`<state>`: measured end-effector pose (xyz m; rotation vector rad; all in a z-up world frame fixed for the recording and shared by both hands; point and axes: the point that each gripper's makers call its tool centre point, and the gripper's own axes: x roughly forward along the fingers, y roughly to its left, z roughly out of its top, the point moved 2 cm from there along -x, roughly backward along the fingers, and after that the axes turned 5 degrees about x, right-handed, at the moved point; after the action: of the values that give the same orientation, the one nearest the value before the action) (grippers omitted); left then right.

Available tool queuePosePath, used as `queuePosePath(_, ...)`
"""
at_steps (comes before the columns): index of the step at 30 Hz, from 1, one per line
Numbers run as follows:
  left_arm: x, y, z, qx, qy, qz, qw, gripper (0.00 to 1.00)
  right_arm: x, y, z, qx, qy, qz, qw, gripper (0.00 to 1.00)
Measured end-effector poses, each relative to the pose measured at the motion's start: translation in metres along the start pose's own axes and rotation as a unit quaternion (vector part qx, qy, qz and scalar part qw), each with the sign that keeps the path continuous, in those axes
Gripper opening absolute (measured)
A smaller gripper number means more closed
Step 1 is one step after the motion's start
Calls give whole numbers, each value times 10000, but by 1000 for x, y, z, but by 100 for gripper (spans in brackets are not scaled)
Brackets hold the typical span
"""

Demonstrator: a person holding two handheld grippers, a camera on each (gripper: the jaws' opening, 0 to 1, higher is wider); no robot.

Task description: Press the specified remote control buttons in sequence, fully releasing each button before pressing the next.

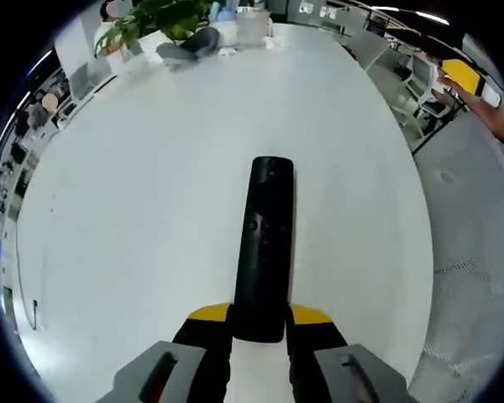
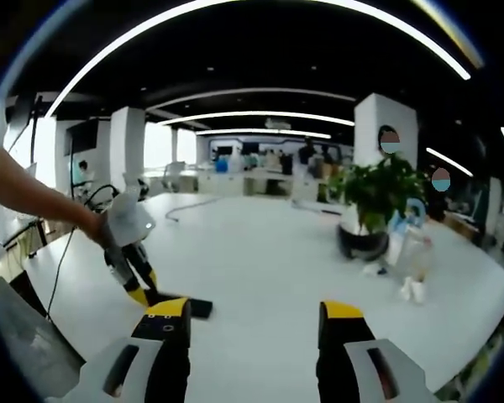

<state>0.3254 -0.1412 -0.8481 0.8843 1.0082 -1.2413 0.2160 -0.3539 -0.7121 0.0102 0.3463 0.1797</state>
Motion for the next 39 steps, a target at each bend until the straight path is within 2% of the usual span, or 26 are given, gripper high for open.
queuePosePath(12,0,20,3,41,116,1,9999,24,0,0,0,12,8,-13,10000,58)
queuePosePath(29,3,39,5,123,337,-47,9993,24,0,-2,-2,18,50,-54,10000,58)
queuePosePath(39,4,59,7,78,428,-60,9990,24,1,-2,-3,9,96,-50,9999,58)
